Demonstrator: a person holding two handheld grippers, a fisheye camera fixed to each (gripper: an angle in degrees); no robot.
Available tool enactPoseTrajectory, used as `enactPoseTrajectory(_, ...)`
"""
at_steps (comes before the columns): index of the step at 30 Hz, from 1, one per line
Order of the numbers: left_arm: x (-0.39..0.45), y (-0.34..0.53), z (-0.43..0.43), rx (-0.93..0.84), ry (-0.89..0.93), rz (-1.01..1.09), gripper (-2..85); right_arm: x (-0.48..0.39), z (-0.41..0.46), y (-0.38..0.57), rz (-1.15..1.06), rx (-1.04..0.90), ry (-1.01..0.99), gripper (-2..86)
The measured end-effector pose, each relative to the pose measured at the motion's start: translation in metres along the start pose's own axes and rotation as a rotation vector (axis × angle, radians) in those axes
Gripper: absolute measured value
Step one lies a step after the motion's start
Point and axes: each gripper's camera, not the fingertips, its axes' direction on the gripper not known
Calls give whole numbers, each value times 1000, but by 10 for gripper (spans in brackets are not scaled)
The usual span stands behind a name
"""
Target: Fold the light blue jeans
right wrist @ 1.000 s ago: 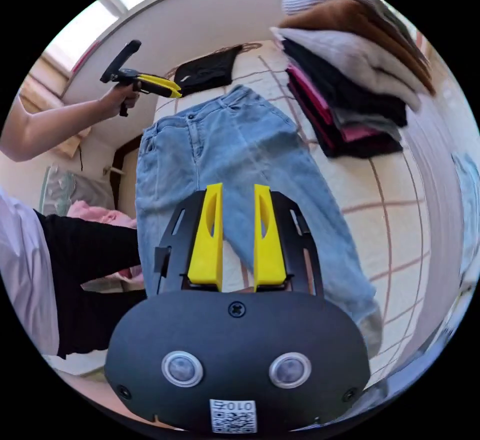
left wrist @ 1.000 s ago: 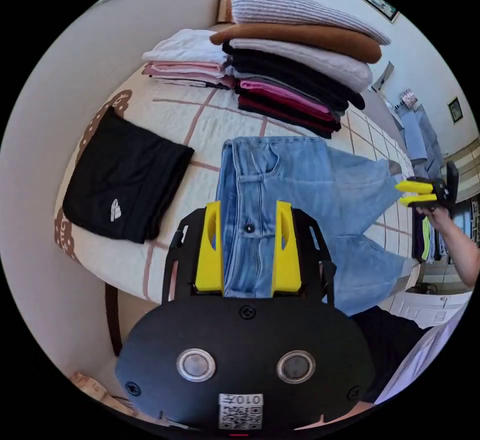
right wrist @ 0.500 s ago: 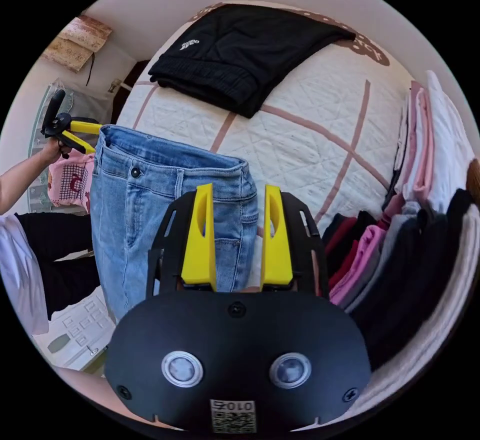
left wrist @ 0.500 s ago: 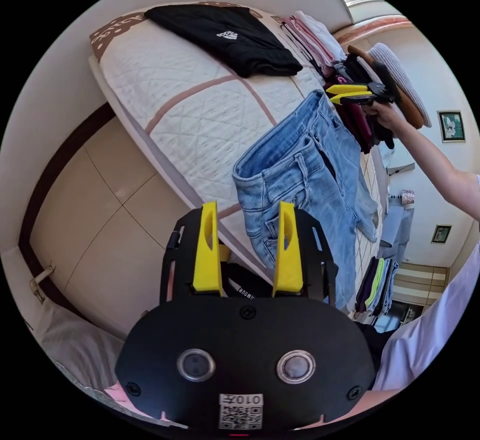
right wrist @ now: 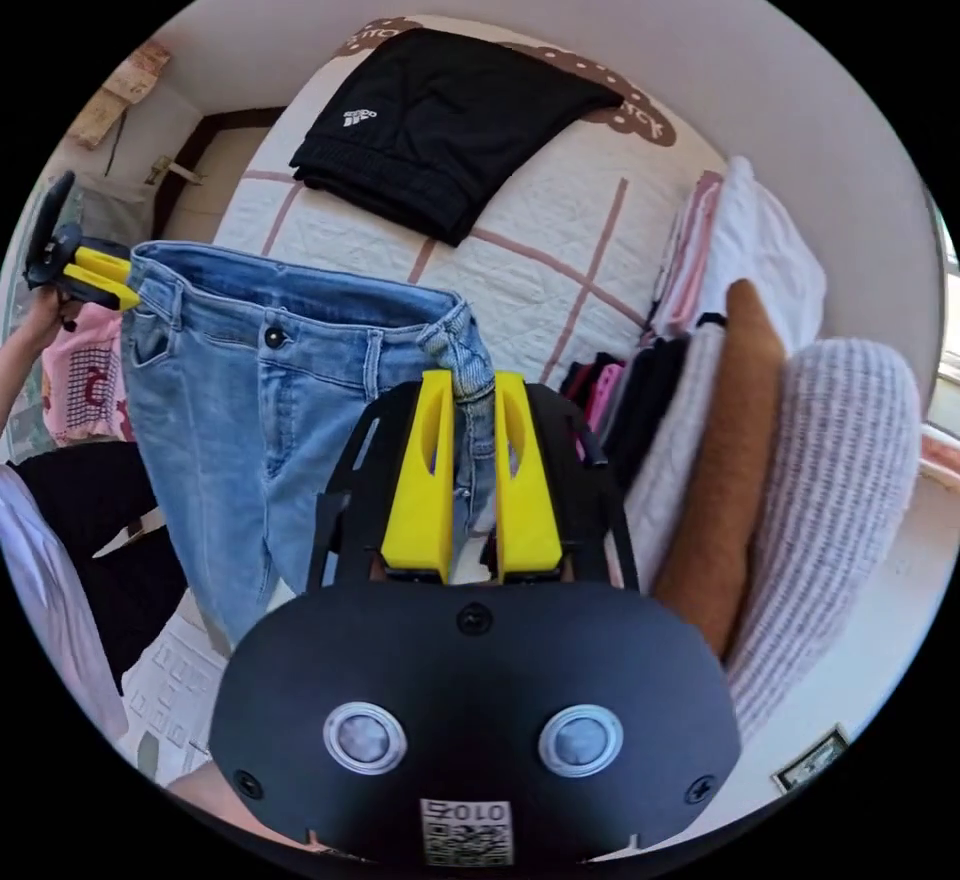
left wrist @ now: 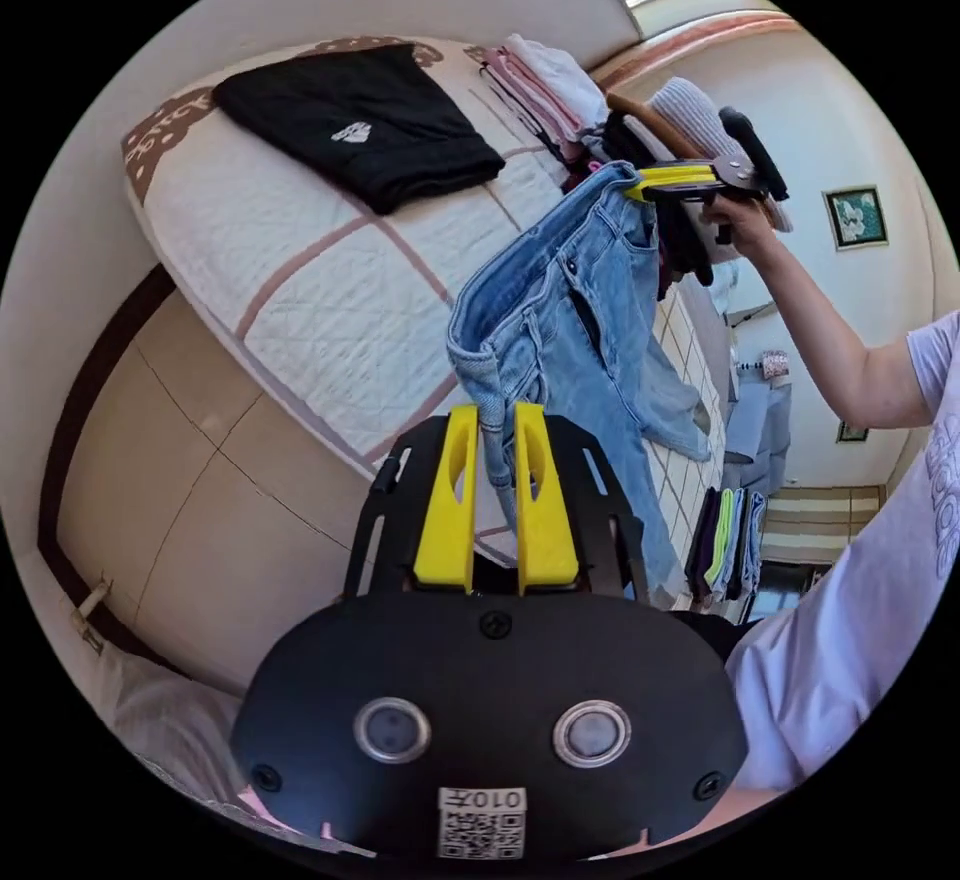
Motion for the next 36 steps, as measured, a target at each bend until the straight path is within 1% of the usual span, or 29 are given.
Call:
enactPoseTrajectory(1,4,-5,-6,7,0,17,81,0,-8,-3,27,-15,77,66)
enactPoseTrajectory(2,9,-15,-18,44,-6,40,78,2,-11,-5,47,-13,103,66)
enactPoseTrajectory(4,6,-30,-31,113,-8,37,73,18,-11,-14,125,56,135,70)
enactPoseTrajectory(5,-1,-40,-34,145,-17,6,69,22,-7,-18,136,80,122,73)
enactPoseTrajectory(6,-12,-48,-31,155,-29,-35,67,29,11,-28,135,112,63,79)
enactPoseTrajectory(7,-18,-52,-27,147,-37,-55,66,35,38,-39,134,96,-21,83)
enactPoseTrajectory(9,-48,-60,5,28,-103,-166,64,38,74,-47,165,2,-89,87)
enactPoseTrajectory(11,-67,-56,16,-7,-116,-268,63,30,70,-32,210,64,-52,89)
enactPoseTrajectory(13,-71,-47,2,72,-118,-347,62,4,53,15,244,215,-30,90)
enactPoseTrajectory(14,-63,-40,-14,148,-157,-363,60,-5,53,29,246,236,-27,90)
enactPoseTrajectory(16,-39,-37,-28,197,-197,-312,57,-44,73,90,262,265,-51,84)
enactPoseTrajectory(17,-16,-40,-29,187,-196,-233,55,-55,81,107,271,266,-78,82)
enactPoseTrajectory(18,13,-46,-23,142,-199,-132,54,-77,98,144,289,276,-149,78)
enactPoseTrajectory(19,28,-49,-18,111,-208,-75,53,-101,116,181,323,285,-223,74)
enactPoseTrajectory(21,93,-59,15,-46,-269,134,51,-143,145,237,390,277,-300,69)
enactPoseTrajectory(23,136,-62,43,-127,-297,244,49,-191,176,288,476,231,-360,65)
enactPoseTrajectory(24,161,-64,60,-157,-278,292,48,-223,196,320,533,202,-417,63)
enactPoseTrajectory(27,206,-71,95,-211,-241,328,44,-306,247,383,659,121,-520,62)
enactPoseTrajectory(29,225,-76,111,-220,-266,327,40,-353,279,412,722,67,-554,65)
enactPoseTrajectory(31,238,-83,129,-274,-269,312,34,-407,327,443,818,-24,-591,68)
enactPoseTrajectory(32,243,-87,139,-302,-299,296,30,-419,340,450,841,-46,-602,68)
enactPoseTrajectory(34,250,-94,147,-308,-344,284,22,-459,398,479,960,-133,-663,66)
enactPoseTrajectory(36,256,-108,145,-346,-307,230,11,-482,441,506,1058,-176,-760,63)
